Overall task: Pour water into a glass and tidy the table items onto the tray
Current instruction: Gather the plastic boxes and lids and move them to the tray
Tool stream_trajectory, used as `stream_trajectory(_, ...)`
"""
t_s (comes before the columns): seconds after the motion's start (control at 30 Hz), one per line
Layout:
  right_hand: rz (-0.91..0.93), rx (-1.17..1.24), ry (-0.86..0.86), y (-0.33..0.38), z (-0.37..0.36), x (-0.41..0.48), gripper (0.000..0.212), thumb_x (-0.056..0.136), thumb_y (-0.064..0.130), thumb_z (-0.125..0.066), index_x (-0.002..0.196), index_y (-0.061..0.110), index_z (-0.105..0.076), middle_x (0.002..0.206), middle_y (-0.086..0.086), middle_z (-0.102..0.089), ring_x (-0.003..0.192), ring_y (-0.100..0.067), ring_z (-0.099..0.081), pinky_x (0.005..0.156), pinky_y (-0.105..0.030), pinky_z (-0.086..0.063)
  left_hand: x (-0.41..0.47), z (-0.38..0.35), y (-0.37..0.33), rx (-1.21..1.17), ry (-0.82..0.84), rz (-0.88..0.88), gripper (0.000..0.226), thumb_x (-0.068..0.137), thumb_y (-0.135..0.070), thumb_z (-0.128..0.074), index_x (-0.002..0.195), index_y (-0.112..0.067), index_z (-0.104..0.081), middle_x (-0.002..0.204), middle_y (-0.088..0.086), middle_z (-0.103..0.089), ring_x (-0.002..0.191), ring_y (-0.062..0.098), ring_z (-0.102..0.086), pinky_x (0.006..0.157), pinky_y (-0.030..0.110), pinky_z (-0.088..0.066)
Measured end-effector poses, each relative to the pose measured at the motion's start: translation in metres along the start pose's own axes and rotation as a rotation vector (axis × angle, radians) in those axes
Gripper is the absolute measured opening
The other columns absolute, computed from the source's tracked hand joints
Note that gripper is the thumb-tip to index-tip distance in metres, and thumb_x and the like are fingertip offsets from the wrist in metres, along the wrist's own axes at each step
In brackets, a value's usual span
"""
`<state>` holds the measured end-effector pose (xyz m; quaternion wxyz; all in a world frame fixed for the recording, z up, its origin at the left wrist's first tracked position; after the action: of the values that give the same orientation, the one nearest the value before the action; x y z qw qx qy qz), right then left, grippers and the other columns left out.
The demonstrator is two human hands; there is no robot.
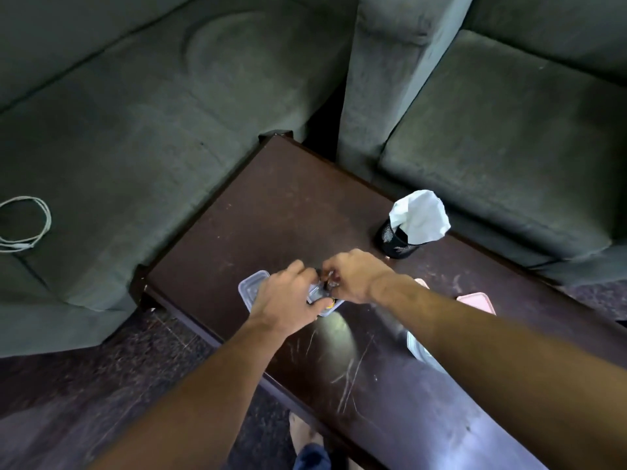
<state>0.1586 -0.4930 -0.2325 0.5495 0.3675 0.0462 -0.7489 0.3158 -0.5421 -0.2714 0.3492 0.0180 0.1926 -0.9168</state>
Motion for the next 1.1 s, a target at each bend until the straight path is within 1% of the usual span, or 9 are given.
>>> stream_trajectory(0.13, -0.024, 0.008, -0.064, -0.012, 0.009, -0.013, 0.020, 0.083, 0.032, -0.070, 0.104, 0.035, -0.072, 0.106, -0.002, -0.073, 0.100, -0.028, -0.068, 0.085, -0.036, -0.057, -0.006, -0.002, -0.007, -0.003, 0.023, 0.029, 0.058, 0.069, -0.069, -0.067, 0.105, -0.025, -0.053, 0.106, -0.005, -0.052, 0.095, 0.020, -0.064, 0.076, 0.039, -0.055)
stream_trajectory(0.27, -0.292, 0.021, -0.145, -0.054, 0.024, -0.034, 0.006, 0.080, 0.025, -0.066, 0.085, 0.027, -0.063, 0.101, -0.004, -0.071, 0.094, -0.031, -0.067, 0.076, -0.033, -0.054, -0.008, -0.008, -0.021, 0.004, 0.128, 0.107, 0.080, 0.063, -0.069, -0.074, 0.125, -0.028, -0.045, 0.118, -0.003, -0.046, 0.107, 0.019, -0.057, 0.081, 0.039, -0.056)
stream_trajectory(0.43, -0.626, -0.027, 0.026, -0.095, 0.009, -0.058, 0.069, 0.060, 0.048, -0.086, 0.118, 0.019, -0.063, 0.114, -0.004, -0.069, 0.107, -0.027, -0.067, 0.073, -0.029, -0.047, -0.003, -0.018, -0.041, 0.106, 0.104, 0.201, 0.068, 0.075, -0.053, -0.075, 0.126, -0.021, -0.044, 0.122, 0.004, -0.044, 0.106, 0.025, -0.060, 0.074, 0.035, -0.052)
stream_trajectory(0.53, -0.705, -0.042, 0.096, -0.098, -0.009, -0.057, 0.108, 0.050, 0.059, -0.089, 0.136, 0.011, -0.044, 0.125, -0.007, -0.060, 0.116, -0.027, -0.062, 0.079, -0.033, -0.049, -0.003, -0.020, -0.050, 0.142, 0.097, 0.219, 0.070, 0.072, -0.063, -0.072, 0.121, -0.020, -0.046, 0.119, 0.004, -0.047, 0.102, 0.024, -0.061, 0.070, 0.035, -0.052)
stream_trajectory(0.63, -0.733, -0.026, 0.125, -0.093, -0.021, -0.050, 0.127, 0.053, 0.066, -0.088, 0.148, 0.009, -0.027, 0.137, -0.013, -0.048, 0.125, -0.029, -0.056, 0.089, -0.037, -0.051, -0.005, -0.021, -0.058, 0.159, 0.067, 0.214, 0.072, 0.075, -0.074, -0.058, 0.119, -0.018, -0.049, 0.116, 0.004, -0.051, 0.098, 0.025, -0.063, 0.067, 0.034, -0.050)
stream_trajectory(0.7, -0.720, -0.019, 0.091, -0.089, -0.025, -0.046, 0.123, 0.058, 0.061, -0.088, 0.149, 0.009, -0.023, 0.137, -0.014, -0.045, 0.124, -0.029, -0.057, 0.085, -0.036, -0.051, -0.006, -0.024, -0.062, 0.115, 0.050, 0.225, 0.066, 0.082, -0.072, -0.048, 0.118, -0.017, -0.052, 0.114, 0.005, -0.055, 0.096, 0.027, -0.064, 0.068, 0.034, -0.048)
stream_trajectory(0.83, -0.640, -0.096, -0.022, -0.081, -0.030, -0.042, 0.090, 0.063, 0.046, -0.085, 0.131, 0.011, -0.037, 0.124, -0.011, -0.050, 0.115, -0.028, -0.061, 0.078, -0.033, -0.049, -0.005, -0.027, -0.062, 0.032, 0.036, 0.285, 0.044, 0.099, -0.053, -0.035, 0.111, -0.016, -0.056, 0.107, 0.008, -0.067, 0.092, 0.032, -0.067, 0.069, 0.036, -0.046)
stream_trajectory(0.97, -0.549, -0.104, -0.071, -0.068, -0.019, -0.043, 0.102, 0.055, 0.058, -0.087, 0.132, 0.013, -0.037, 0.128, -0.009, -0.045, 0.120, -0.031, -0.052, 0.087, -0.038, -0.049, -0.003, -0.026, -0.057, -0.022, 0.086, 0.298, 0.027, 0.101, -0.034, -0.038, 0.109, -0.016, -0.057, 0.107, 0.009, -0.070, 0.095, 0.032, -0.067, 0.076, 0.039, -0.050)
stream_trajectory(1.1, -0.389, -0.095, -0.152, -0.047, -0.003, -0.042, 0.097, 0.051, 0.058, -0.085, 0.127, 0.015, -0.041, 0.126, -0.005, -0.040, 0.120, -0.028, -0.044, 0.078, -0.040, -0.049, 0.001, -0.023, -0.048, -0.091, 0.146, 0.383, 0.026, 0.099, -0.029, -0.041, 0.110, -0.014, -0.060, 0.110, 0.015, -0.070, 0.102, 0.038, -0.064, 0.078, 0.041, -0.048)
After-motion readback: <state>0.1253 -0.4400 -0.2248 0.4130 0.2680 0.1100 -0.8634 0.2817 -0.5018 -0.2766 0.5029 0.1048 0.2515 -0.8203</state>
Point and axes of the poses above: each hand's wrist, its own x-axis towards the middle knuckle, its own z-axis out of the back of the hand, y = z × x, the point moved 1 cm from there along x, towards the middle knuckle
